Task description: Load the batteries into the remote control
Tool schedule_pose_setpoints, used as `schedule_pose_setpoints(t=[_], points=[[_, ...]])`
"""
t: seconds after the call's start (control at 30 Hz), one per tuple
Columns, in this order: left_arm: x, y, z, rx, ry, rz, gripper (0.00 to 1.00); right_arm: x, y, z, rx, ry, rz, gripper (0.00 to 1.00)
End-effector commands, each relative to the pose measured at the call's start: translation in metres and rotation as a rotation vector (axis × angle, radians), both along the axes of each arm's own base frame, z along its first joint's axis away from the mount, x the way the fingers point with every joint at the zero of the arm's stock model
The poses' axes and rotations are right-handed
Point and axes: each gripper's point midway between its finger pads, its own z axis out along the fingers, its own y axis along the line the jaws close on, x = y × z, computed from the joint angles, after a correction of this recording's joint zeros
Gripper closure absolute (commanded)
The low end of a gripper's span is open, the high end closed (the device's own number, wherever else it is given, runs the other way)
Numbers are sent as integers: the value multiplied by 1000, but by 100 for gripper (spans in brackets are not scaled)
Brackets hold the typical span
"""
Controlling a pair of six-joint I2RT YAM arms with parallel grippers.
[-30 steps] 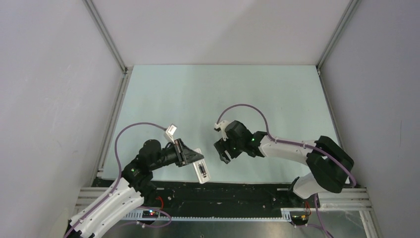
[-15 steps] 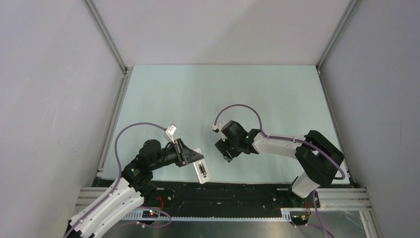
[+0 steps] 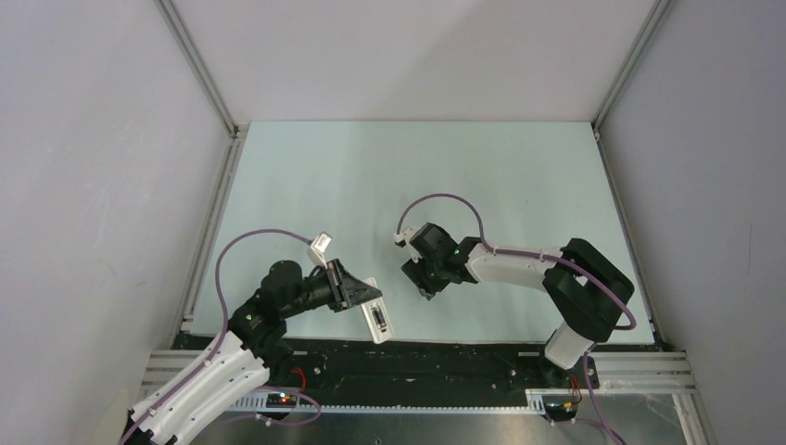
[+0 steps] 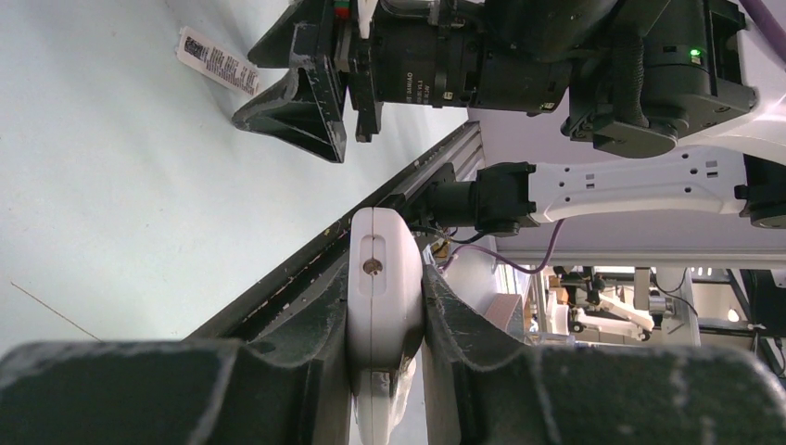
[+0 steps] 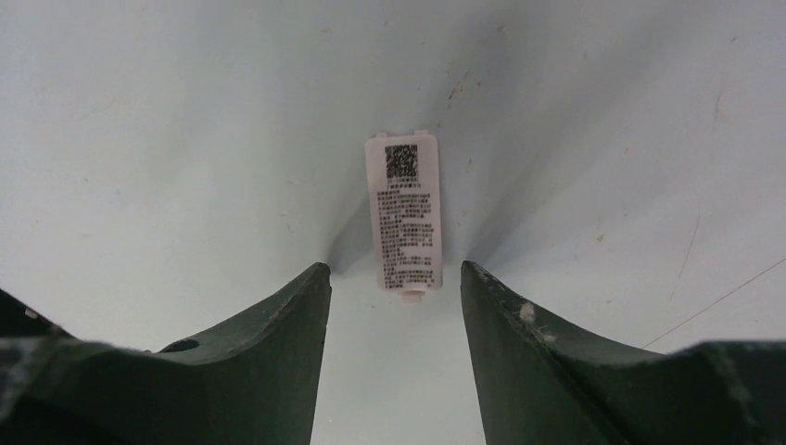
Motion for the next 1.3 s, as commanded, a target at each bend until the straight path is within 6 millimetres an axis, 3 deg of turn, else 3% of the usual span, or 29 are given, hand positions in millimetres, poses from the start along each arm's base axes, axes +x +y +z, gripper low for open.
schedule_pose_setpoints(t=[0.0, 0.53, 0.73, 0.9, 1.17, 1.23, 1.27], points=[[4, -2, 29, -53, -51, 8, 93, 2, -3, -9, -59, 7, -4, 43], [2, -2, 28, -56, -47, 3, 93, -11, -7, -20, -118, 87, -58, 64], [2, -3, 30, -58, -45, -5, 93, -19, 1, -11, -79, 99, -68, 71], [4, -2, 32, -63, -49, 10, 93, -26, 13, 18, 37, 134, -66, 76], [24, 0, 34, -83, -35, 117, 93, -37, -1, 77, 129, 90, -116, 80], [32, 2, 35, -112, -28, 166, 93, -41, -5, 101, 186, 63, -136, 80], [36, 2, 44, -149, -53, 180, 93, -42, -5, 108, 209, 63, -157, 81]])
